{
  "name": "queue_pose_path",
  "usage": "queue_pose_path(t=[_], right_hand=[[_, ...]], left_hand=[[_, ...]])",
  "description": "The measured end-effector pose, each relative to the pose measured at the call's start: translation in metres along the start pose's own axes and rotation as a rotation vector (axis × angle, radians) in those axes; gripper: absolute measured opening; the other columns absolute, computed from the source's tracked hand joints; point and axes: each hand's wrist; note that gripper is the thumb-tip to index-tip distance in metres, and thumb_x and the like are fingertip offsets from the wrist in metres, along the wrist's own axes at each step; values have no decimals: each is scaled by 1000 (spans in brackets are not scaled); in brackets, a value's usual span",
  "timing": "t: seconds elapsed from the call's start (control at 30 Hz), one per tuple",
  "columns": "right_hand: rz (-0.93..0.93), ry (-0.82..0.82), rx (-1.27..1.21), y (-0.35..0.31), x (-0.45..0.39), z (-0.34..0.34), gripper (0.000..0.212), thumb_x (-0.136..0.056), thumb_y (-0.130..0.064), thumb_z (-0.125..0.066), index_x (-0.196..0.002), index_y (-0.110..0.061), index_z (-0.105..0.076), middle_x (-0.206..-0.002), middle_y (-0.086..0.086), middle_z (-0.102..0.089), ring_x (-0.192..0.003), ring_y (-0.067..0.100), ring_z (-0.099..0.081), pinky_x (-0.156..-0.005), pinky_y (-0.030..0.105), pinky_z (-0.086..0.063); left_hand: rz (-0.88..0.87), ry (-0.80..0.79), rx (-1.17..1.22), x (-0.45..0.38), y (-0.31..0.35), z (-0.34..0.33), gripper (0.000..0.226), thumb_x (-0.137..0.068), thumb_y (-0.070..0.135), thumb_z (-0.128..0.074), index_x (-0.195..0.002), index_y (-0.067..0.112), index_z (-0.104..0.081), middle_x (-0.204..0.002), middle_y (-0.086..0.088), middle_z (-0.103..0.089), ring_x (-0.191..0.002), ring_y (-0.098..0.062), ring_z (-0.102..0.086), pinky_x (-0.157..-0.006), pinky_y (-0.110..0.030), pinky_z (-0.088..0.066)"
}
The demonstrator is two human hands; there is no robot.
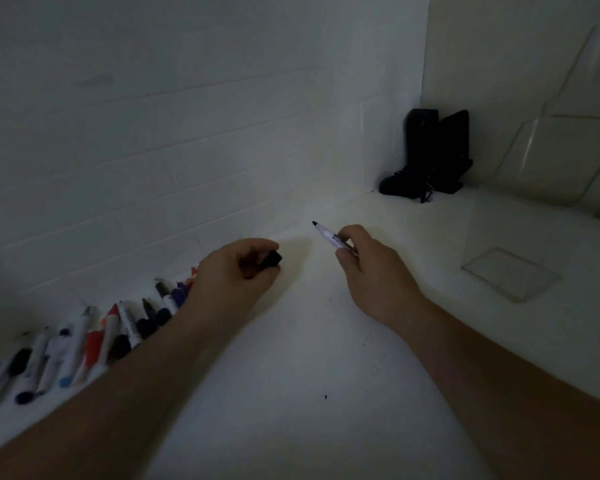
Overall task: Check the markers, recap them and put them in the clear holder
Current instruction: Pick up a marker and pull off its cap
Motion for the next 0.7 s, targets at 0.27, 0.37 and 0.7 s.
queue_pose_path(t=[0.27, 0.37, 0.7], right_hand=[[67, -28, 108, -9, 0, 5, 11, -93, -33, -64, -100, -38, -57, -86, -10, -62, -75, 6, -58, -64, 25, -47], [192, -20, 184, -19, 2, 6, 14, -92, -48, -61, -95, -35, -62, -81, -11, -64, -72, 4, -58, -65, 26, -49], [303, -33, 301, -17, 0, 2, 28, -94, -57, -46, -91, -32, -59, -79, -7, -60, -71, 9, -54, -67, 34, -48]], left_hand=[[18, 44, 190, 9, -12, 7, 32, -91, 7, -69, -111, 31, -68, -92, 23, -74, -83, 5, -68, -76, -15, -52], [41, 42, 120, 7, -17, 7, 31, -87, 18, -75, -114, 33, -69, -98, 22, -74, -82, 6, -66, -84, -22, -54], [-124, 7, -84, 9, -15, -1, 27, -86, 22, -76, -112, 28, -74, -97, 24, -67, -86, 20, -57, -80, 4, -36]])
Point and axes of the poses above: each hand's wrist, its own x-axis away from the middle knuckle, its own z-axis out of the back of the hand, y = z × x
